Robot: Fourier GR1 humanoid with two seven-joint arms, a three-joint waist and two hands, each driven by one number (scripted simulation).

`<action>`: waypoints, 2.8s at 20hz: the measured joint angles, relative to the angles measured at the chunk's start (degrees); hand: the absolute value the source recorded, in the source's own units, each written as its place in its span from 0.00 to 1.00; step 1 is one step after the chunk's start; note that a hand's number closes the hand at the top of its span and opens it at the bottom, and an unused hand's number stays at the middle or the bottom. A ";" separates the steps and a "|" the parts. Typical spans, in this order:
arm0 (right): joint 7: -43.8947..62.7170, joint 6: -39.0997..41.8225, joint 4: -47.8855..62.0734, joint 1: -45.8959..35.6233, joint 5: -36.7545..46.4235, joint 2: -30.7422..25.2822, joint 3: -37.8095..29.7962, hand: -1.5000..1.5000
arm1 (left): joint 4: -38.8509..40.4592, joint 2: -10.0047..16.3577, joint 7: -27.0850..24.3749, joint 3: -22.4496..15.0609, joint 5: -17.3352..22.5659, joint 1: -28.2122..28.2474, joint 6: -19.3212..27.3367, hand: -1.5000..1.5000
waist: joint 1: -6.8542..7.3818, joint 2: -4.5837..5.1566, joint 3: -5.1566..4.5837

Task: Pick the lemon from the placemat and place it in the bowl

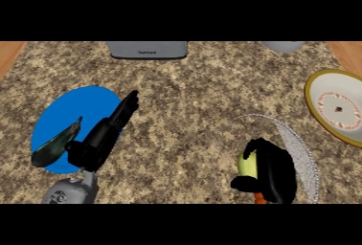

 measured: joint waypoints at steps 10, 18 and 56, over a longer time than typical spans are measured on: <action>-20.68 20.99 -0.37 -4.11 -13.70 -19.09 -2.58 1.00 | 0.98 0.08 -0.36 0.63 0.38 -0.39 -0.82 0.50 | 0.61 0.12 -0.05; -23.40 19.10 -8.32 -6.05 -18.62 -22.02 -13.48 1.00 | -0.37 0.05 -0.72 1.13 0.12 1.45 -1.04 0.50 | -0.38 0.18 0.29; -52.13 18.47 59.29 -39.75 -28.02 -32.69 -40.68 0.00 | 1.82 -2.22 -2.03 1.30 -2.08 -0.30 -3.23 0.50 | 1.96 1.07 0.50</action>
